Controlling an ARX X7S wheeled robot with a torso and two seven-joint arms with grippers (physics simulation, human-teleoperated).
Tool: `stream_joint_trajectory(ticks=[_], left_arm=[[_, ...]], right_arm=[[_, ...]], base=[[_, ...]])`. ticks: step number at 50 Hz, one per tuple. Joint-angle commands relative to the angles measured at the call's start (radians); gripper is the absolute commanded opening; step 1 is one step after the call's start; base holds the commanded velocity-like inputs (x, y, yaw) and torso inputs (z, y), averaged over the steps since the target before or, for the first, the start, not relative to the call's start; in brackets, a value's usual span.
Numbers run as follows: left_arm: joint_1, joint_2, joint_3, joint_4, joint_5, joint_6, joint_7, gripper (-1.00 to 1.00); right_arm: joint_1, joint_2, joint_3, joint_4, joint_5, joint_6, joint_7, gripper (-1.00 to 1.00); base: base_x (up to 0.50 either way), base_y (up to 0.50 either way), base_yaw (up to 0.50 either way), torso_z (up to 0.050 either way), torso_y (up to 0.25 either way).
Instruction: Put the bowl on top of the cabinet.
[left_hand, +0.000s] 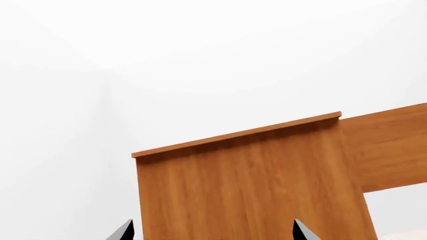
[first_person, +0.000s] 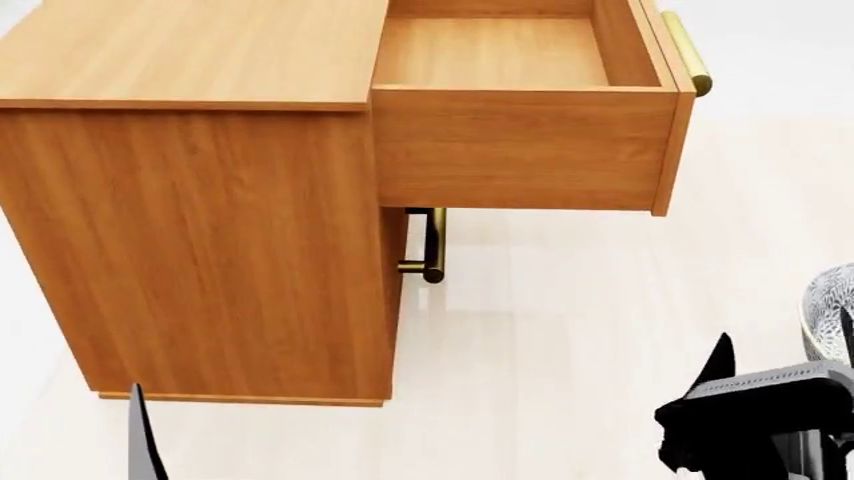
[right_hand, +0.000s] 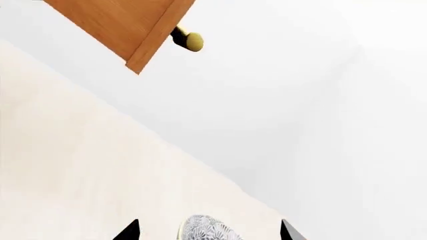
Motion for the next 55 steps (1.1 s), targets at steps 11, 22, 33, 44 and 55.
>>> stream_joint_trajectory(ticks=[11, 22, 33, 44, 55], left_arm=[[0.003, -0.010, 0.015, -0.011, 0.013, 0.022, -0.011, 1.00], [0.000, -0.016, 0.025, -0.020, 0.013, 0.021, -0.020, 1.00], [-0.005, -0.022, 0.032, -0.029, 0.012, 0.020, -0.028, 1.00], [-0.004, -0.027, 0.040, -0.025, 0.012, 0.013, -0.034, 1.00], [-0.005, -0.032, 0.045, -0.016, 0.009, 0.001, -0.039, 1.00]], right_arm=[[0.242, 0.078, -0.092, 0.261, -0.048, 0.018, -0.127, 1.00], [0.352, 0.076, -0.108, 0.464, -0.035, -0.010, -0.131, 1.00], [0.450, 0.069, -0.139, 0.684, -0.045, -0.071, -0.103, 1.00], [0.495, 0.044, -0.174, 0.897, -0.049, -0.177, -0.063, 1.00], [0.626, 0.006, -0.218, 1.241, -0.061, -0.347, 0.011, 1.00]], base=[[0.00, 0.00, 0.00, 0.000, 0.000], [0.00, 0.00, 0.00, 0.000, 0.000], [0.00, 0.00, 0.00, 0.000, 0.000], [0.00, 0.00, 0.00, 0.000, 0.000], [0.00, 0.00, 0.00, 0.000, 0.000]])
